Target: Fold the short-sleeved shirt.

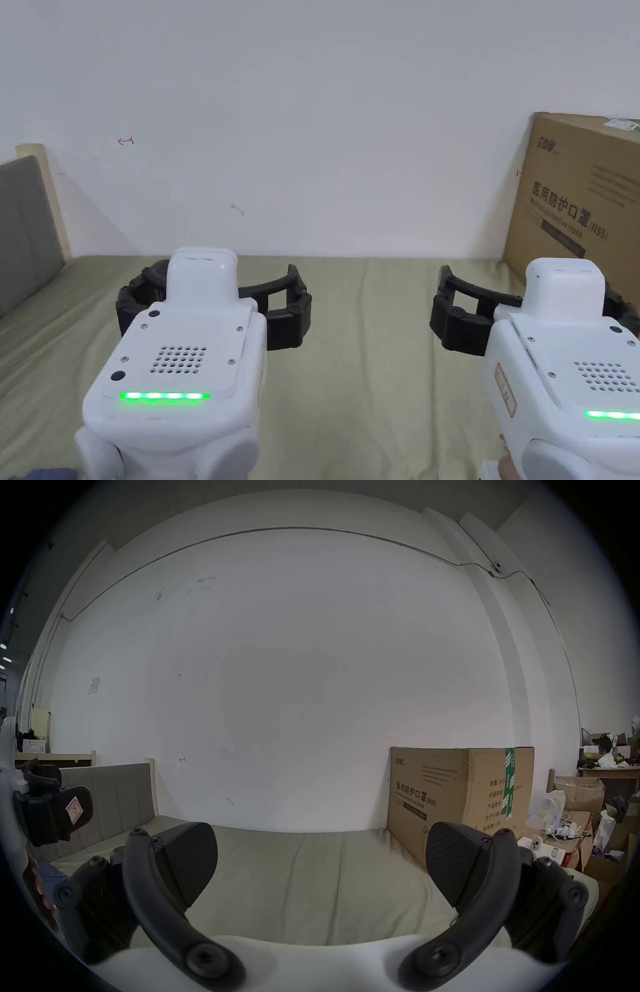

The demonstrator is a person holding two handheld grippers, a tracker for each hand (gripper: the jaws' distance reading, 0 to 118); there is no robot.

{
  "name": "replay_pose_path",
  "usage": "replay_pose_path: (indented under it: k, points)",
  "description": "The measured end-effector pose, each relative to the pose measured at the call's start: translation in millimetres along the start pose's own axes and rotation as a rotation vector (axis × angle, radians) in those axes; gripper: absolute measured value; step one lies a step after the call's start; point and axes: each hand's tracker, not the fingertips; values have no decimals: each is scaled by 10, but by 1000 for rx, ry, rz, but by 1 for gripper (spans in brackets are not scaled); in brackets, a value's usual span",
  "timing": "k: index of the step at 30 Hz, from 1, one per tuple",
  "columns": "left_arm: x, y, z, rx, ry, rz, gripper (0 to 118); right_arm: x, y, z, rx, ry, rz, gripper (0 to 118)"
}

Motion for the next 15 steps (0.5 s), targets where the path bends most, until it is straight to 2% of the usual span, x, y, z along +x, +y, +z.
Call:
replay_pose_path:
  k: [15]
  points:
    - [-19,19,-4,5,-4,9,118,39,15,-13,-5,-12,-10,118]
